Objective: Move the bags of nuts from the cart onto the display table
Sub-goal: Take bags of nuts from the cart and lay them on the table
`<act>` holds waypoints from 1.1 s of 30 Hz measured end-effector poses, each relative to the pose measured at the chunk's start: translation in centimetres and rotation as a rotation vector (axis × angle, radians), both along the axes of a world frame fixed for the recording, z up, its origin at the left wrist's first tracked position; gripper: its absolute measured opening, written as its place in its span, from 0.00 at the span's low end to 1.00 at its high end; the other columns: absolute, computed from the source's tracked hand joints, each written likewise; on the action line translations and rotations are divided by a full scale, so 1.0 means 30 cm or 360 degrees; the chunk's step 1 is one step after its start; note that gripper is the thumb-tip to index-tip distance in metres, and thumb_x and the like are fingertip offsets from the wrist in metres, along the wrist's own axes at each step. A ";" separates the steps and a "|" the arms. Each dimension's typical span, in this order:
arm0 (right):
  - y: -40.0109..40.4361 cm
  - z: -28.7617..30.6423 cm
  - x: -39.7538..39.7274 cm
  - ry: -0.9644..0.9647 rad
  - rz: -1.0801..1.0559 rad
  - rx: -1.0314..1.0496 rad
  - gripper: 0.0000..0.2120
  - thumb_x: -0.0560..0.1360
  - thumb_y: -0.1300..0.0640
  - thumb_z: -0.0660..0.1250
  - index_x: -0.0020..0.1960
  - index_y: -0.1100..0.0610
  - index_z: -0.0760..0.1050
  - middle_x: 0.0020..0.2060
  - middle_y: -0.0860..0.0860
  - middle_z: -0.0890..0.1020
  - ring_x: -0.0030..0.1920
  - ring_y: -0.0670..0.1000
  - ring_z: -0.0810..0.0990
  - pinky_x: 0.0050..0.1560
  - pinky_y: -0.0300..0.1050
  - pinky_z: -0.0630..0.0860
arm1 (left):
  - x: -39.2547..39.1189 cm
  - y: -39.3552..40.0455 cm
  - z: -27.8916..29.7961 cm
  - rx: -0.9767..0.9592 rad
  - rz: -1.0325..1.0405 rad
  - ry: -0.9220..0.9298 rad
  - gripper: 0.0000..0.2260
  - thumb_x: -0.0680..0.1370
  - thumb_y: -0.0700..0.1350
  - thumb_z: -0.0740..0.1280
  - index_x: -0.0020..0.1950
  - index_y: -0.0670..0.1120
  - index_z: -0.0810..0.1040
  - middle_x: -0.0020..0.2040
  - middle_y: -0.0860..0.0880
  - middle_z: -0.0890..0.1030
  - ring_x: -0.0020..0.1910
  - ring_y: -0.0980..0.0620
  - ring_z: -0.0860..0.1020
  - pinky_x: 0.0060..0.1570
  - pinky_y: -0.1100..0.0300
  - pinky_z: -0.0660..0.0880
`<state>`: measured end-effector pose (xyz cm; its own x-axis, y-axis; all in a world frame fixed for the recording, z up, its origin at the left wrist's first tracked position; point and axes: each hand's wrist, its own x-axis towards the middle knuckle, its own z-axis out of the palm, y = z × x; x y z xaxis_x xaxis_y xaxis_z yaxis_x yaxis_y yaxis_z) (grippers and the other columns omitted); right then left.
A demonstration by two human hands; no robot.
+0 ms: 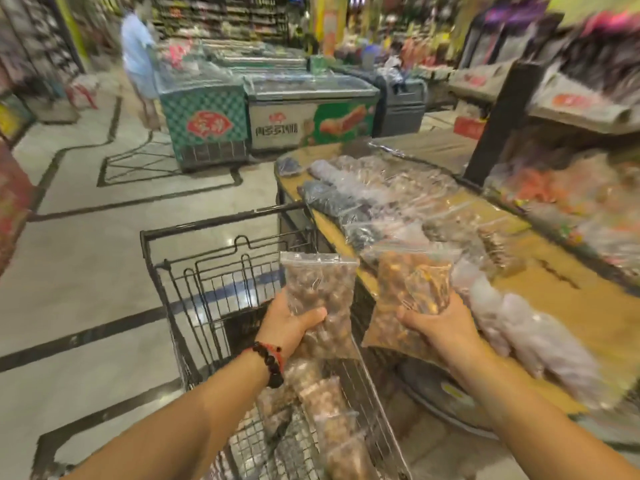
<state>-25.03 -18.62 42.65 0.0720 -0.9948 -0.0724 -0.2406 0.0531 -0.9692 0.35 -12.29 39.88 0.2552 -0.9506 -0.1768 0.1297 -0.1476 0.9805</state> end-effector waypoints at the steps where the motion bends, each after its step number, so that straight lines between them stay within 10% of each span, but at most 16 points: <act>1: 0.010 0.035 -0.052 -0.0013 -0.0043 -0.0018 0.34 0.60 0.59 0.85 0.62 0.55 0.75 0.53 0.49 0.85 0.50 0.49 0.84 0.53 0.47 0.81 | -0.053 -0.007 0.040 -0.0027 -0.0028 -0.0036 0.19 0.69 0.44 0.78 0.55 0.58 0.77 0.55 0.50 0.84 0.54 0.47 0.83 0.53 0.39 0.80; 6: 0.048 0.167 -0.356 -0.0029 -0.0195 -0.0081 0.44 0.55 0.47 0.86 0.65 0.53 0.70 0.57 0.50 0.82 0.55 0.53 0.82 0.53 0.52 0.82 | -0.351 -0.074 0.167 -0.0099 -0.0218 -0.0189 0.23 0.64 0.53 0.80 0.54 0.56 0.75 0.55 0.48 0.83 0.51 0.44 0.84 0.52 0.36 0.79; 12: 0.041 0.239 -0.865 0.0009 -0.0334 -0.0071 0.39 0.62 0.61 0.84 0.67 0.57 0.69 0.58 0.53 0.81 0.57 0.56 0.80 0.57 0.51 0.77 | -0.810 -0.199 0.226 -0.0109 -0.0292 -0.0266 0.47 0.58 0.65 0.81 0.71 0.52 0.66 0.70 0.47 0.74 0.64 0.38 0.77 0.58 0.37 0.77; 16: 0.041 0.262 -1.170 -0.0028 -0.0315 -0.0080 0.36 0.62 0.63 0.83 0.65 0.55 0.71 0.56 0.51 0.82 0.53 0.52 0.82 0.47 0.44 0.77 | -1.111 -0.219 0.256 -0.0128 -0.0305 -0.0072 0.29 0.68 0.53 0.79 0.64 0.50 0.70 0.61 0.51 0.79 0.53 0.47 0.82 0.46 0.53 0.83; 21: 0.003 0.272 -1.403 -0.0108 -0.0181 -0.0199 0.37 0.66 0.71 0.78 0.65 0.47 0.66 0.51 0.33 0.74 0.47 0.33 0.75 0.47 0.27 0.71 | -1.317 -0.302 0.135 -0.0128 -0.0261 -0.0052 0.36 0.58 0.64 0.81 0.62 0.56 0.73 0.61 0.47 0.82 0.58 0.36 0.80 0.55 0.31 0.75; 26: -0.146 0.232 -1.523 -0.0086 -0.0061 -0.0035 0.41 0.62 0.63 0.83 0.67 0.46 0.65 0.57 0.39 0.76 0.59 0.46 0.76 0.61 0.46 0.71 | -1.470 -0.333 0.204 -0.0071 -0.0153 0.0042 0.21 0.68 0.53 0.78 0.57 0.55 0.74 0.51 0.43 0.86 0.46 0.30 0.82 0.46 0.30 0.78; 33: -0.483 0.119 -1.572 -0.0119 0.0210 0.0135 0.56 0.49 0.56 0.86 0.72 0.46 0.66 0.64 0.41 0.78 0.59 0.48 0.81 0.56 0.52 0.81 | -1.520 -0.608 0.024 0.0073 0.0091 0.0101 0.41 0.59 0.63 0.81 0.67 0.53 0.70 0.61 0.43 0.81 0.57 0.37 0.81 0.53 0.35 0.78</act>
<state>-72.19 -33.12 46.22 0.2097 -0.9669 -0.1453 -0.1784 0.1082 -0.9780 -45.25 -30.53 40.61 0.2955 -0.9255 -0.2371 0.2007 -0.1825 0.9625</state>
